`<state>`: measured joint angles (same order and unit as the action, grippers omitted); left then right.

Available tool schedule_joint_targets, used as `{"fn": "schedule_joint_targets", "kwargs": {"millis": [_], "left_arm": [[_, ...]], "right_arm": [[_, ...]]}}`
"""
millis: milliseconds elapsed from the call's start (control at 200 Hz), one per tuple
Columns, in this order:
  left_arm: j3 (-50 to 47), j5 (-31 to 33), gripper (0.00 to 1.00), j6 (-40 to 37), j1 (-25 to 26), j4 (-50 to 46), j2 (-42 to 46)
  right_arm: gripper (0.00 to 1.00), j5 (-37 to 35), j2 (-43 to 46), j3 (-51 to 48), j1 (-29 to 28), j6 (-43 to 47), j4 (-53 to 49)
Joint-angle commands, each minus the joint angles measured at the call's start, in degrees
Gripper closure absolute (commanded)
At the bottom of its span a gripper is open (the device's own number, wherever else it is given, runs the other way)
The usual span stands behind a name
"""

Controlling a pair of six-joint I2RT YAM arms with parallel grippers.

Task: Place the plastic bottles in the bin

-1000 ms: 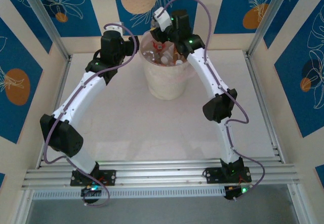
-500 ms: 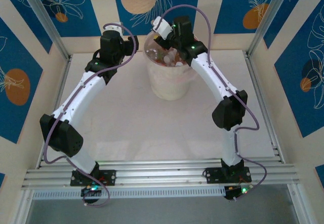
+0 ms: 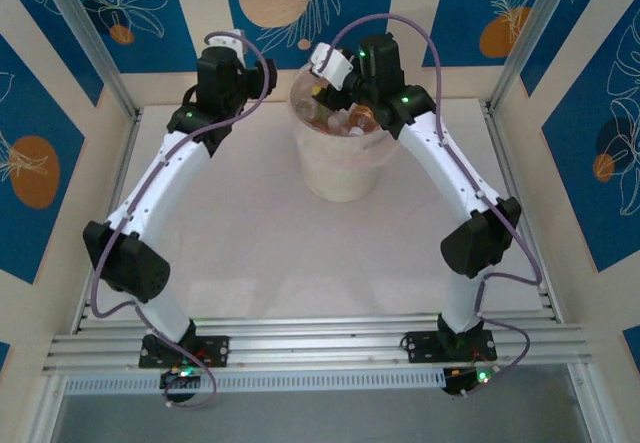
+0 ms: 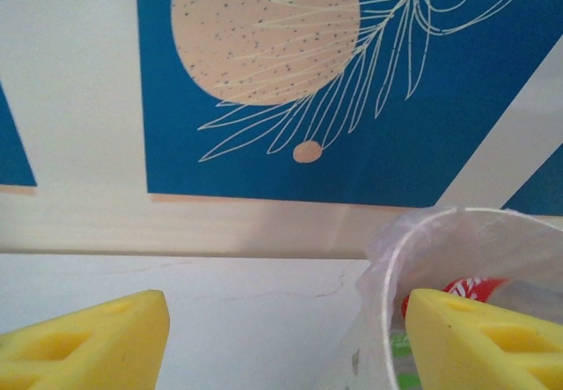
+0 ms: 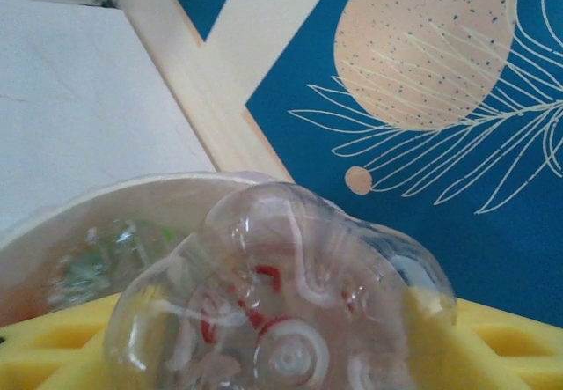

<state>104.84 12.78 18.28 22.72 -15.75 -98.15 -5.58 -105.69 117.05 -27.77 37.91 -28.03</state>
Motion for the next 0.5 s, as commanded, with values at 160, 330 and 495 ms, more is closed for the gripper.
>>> {"fn": "schedule_joint_targets", "kwargs": {"millis": [160, 330, 495], "left_arm": [[15.01, -8.99, 0.28, 0.0, 0.41, -6.04, -10.78], [17.82, -10.14, 0.29, -0.43, 2.24, -6.97, -14.02], [19.47, -10.09, 0.31, 0.13, 2.48, -8.5, -16.42]], "right_arm": [[0.11, 3.98, 6.52, -8.77, -1.15, 0.38, -3.74], [0.12, 4.17, 7.78, -10.57, -1.01, -0.65, -4.2], [0.13, 6.69, 12.01, -14.97, -0.07, -4.13, -0.21]]}}
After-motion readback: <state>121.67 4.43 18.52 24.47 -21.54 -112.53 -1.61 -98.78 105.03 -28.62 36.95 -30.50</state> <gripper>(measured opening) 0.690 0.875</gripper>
